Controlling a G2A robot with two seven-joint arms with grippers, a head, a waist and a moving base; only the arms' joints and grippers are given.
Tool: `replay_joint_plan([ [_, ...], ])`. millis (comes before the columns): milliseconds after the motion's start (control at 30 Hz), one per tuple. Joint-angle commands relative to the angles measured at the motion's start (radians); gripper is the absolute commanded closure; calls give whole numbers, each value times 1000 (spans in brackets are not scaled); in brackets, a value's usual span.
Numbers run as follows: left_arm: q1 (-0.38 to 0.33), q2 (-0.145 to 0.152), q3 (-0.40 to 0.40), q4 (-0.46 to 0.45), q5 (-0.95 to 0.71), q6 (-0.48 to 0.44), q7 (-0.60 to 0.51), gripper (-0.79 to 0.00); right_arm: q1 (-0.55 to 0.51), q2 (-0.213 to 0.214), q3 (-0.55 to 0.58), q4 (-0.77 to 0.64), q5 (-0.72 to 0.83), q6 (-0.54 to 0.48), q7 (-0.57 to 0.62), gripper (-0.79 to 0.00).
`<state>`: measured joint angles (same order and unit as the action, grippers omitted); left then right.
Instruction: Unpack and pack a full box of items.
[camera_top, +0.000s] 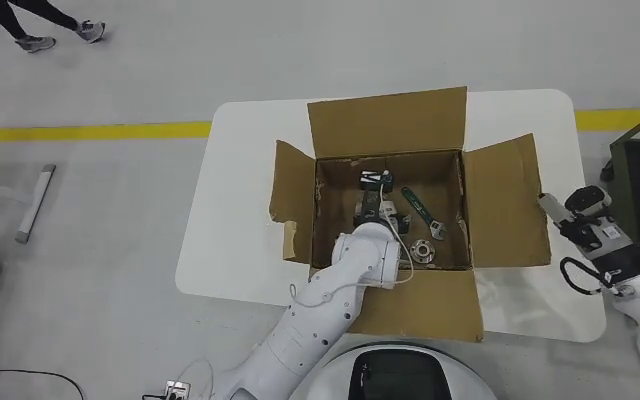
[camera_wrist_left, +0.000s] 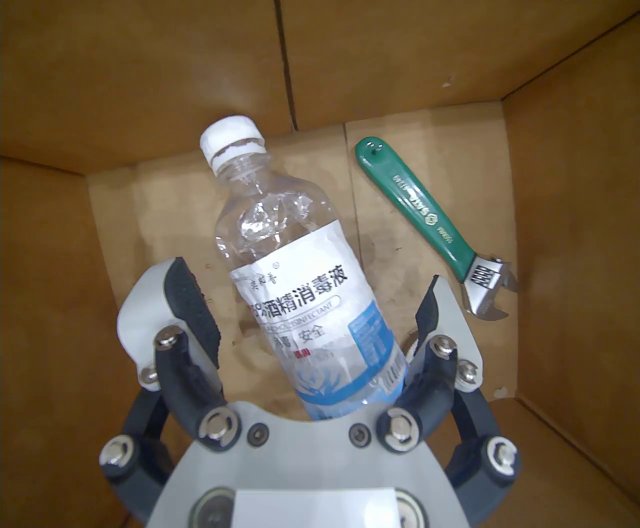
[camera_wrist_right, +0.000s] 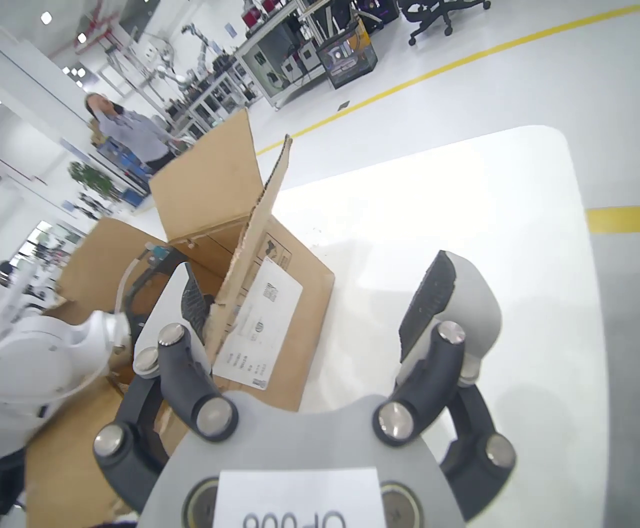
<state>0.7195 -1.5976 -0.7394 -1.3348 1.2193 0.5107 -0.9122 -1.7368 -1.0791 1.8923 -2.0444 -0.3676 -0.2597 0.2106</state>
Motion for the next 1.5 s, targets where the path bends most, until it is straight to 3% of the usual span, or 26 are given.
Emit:
replay_joint_plan([
  [0,0,-4,-9,18,-7,2,7,-785,7,0,8,3,61,-20,25,-785],
  [233,5,-17,-26,51,-24,-3,22,-785,36,2,-1,25,191,-66,126,-785],
  [333,6,-22,-31,59,-23,-6,23,-727,54,4,-11,35,201,-63,164,-680],
  [367,6,-24,-32,61,-22,-7,22,-705,59,4,-16,35,205,-63,172,-582],
  [433,6,-26,-35,63,-18,-9,23,-588,67,5,-24,38,203,-62,194,-437],
  [500,8,-29,-37,64,-15,-14,23,-357,77,6,-34,43,197,-56,217,-354],
  [633,11,-33,-42,63,-1,-18,21,-271,99,9,-59,52,168,-38,254,-240],
  [800,16,-37,-52,56,17,-24,18,0,120,9,-84,64,156,-30,265,-157],
  [867,18,-38,-57,50,26,-27,17,0,124,9,-88,68,156,-27,264,-25],
  [900,19,-39,-60,44,30,-29,16,0,126,9,-88,69,155,-25,263,0],
  [1133,36,-41,-76,-38,48,-60,-4,0,123,8,-68,61,157,-8,232,0],
  [1467,76,-33,-133,-270,95,-104,-61,0,107,14,5,54,153,-26,271,0],
])
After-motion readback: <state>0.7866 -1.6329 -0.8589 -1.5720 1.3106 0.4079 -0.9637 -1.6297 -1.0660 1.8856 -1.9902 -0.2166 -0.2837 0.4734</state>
